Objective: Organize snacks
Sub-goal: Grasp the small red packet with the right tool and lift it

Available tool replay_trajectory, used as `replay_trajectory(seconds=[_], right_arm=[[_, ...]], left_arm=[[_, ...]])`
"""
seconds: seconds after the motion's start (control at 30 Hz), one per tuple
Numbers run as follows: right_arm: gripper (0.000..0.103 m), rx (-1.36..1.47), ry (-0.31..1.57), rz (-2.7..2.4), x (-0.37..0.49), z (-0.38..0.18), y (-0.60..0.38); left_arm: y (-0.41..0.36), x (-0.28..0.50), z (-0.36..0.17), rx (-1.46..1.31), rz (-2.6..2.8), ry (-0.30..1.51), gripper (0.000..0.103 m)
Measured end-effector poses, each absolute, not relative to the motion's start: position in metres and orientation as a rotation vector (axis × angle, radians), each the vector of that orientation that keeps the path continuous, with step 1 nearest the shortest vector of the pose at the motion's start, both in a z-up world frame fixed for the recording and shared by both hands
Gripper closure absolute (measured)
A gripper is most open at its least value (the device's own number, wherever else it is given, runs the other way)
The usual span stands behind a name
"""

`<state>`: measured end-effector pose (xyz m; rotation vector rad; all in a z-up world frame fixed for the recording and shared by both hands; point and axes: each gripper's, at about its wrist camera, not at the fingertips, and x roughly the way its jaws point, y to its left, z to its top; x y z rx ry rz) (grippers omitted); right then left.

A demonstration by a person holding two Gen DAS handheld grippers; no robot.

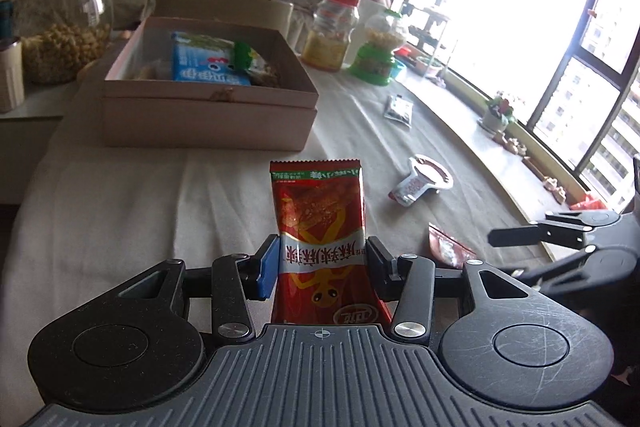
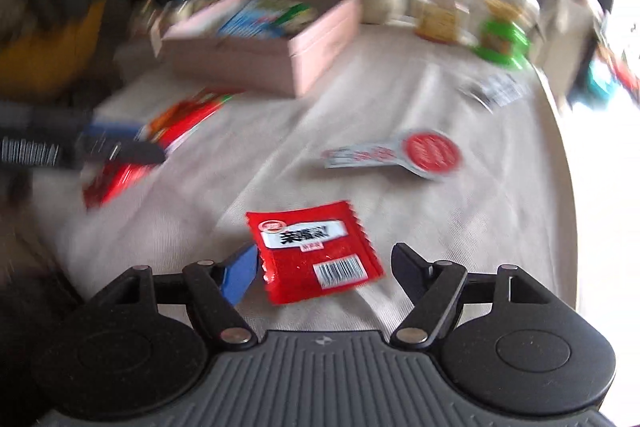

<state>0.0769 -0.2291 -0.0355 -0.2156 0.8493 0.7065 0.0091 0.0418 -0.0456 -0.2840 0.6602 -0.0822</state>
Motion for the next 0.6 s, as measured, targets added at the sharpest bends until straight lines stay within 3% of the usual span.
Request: replay_trajectory(seconds=[0.17,0.6], right_arm=[[0.028,0.08,0.888,0.652,0.08,-0.05,-0.284],[0.023,-0.071,0.911,0.651,0.077,-0.055,-0.242]], left_arm=[[0.045,0.003,-0.05,-0.308,-0.063,0.667,0.052],[0.039,-0.003,-0.05,-0.277,-0.063,0.656,0.052]])
